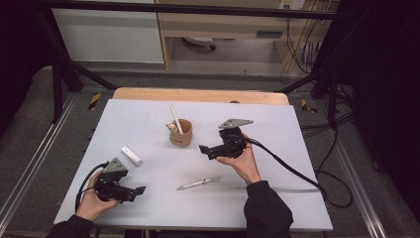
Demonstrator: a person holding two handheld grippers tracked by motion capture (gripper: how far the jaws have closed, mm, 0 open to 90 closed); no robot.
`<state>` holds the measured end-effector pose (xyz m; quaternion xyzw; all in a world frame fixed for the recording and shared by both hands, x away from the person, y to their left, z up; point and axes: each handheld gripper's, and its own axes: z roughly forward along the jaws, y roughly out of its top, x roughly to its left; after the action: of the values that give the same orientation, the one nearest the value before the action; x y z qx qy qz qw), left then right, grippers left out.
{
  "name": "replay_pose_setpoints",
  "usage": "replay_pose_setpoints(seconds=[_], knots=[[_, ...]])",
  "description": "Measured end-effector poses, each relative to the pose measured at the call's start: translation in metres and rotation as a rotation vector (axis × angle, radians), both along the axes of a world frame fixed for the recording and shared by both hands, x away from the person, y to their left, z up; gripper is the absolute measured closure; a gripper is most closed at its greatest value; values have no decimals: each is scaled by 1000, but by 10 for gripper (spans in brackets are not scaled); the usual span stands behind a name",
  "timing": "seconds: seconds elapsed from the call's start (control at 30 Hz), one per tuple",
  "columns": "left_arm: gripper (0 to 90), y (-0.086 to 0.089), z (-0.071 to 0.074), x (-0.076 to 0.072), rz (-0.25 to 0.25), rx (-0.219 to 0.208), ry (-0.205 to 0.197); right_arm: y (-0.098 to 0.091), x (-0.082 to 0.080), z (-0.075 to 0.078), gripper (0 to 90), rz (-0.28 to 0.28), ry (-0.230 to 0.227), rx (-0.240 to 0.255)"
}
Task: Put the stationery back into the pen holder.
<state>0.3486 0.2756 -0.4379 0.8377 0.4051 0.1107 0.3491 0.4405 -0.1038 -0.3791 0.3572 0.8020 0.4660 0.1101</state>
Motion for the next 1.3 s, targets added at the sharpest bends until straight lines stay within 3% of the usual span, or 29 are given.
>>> replay_pose_setpoints(seconds=[0.13, 0.73, 1.0, 1.3], knots=[[47, -5, -1, 0, 3, 1, 19, -15, -9, -9, 6, 16, 8, -23], [51, -24, 4, 2, -24, 18, 18, -88, -43, -45, 6, 10, 66, -41], [50, -41, 12, 3, -74, 28, 16, -118, -56, -54, 7, -7, 87, -41], [74, -72, 18, 6, -157, 66, 16, -136, -64, -59, 6, -22, 98, -46]])
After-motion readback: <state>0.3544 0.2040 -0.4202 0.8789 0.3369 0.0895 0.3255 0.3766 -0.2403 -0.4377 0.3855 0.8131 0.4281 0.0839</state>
